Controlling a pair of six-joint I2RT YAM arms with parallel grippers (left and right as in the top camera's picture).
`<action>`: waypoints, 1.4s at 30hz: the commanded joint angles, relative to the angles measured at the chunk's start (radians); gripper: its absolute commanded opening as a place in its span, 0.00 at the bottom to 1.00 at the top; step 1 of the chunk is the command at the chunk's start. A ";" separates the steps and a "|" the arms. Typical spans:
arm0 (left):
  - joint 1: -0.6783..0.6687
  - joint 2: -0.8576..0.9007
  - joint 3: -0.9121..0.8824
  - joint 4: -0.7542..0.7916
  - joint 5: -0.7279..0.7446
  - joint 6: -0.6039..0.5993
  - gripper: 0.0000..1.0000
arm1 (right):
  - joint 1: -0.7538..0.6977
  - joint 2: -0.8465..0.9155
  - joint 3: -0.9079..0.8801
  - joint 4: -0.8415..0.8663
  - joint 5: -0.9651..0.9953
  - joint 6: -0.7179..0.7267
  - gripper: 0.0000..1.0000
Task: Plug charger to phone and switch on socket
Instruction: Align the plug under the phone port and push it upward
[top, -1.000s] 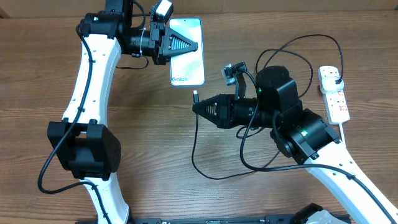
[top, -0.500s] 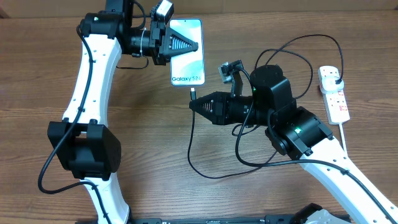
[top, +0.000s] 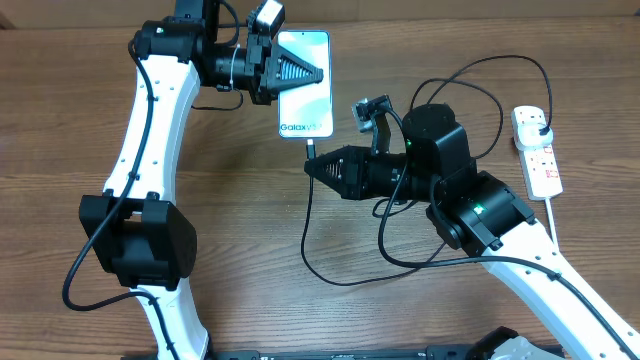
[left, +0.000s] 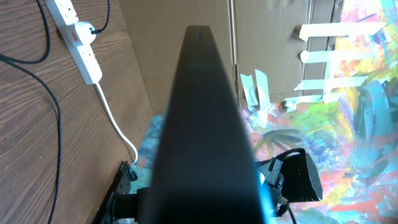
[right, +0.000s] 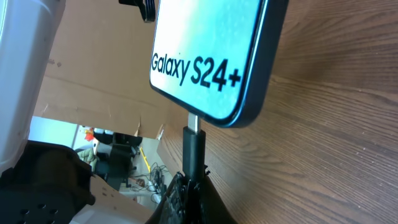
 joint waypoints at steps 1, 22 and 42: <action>-0.008 -0.011 0.018 0.015 0.034 -0.027 0.04 | 0.006 -0.001 -0.005 0.007 0.002 0.004 0.04; -0.035 -0.012 0.018 0.074 0.009 -0.096 0.04 | -0.002 -0.001 -0.005 0.018 0.014 0.005 0.04; -0.026 -0.011 0.018 0.079 0.046 -0.091 0.04 | -0.032 -0.001 -0.005 0.010 0.016 0.004 0.04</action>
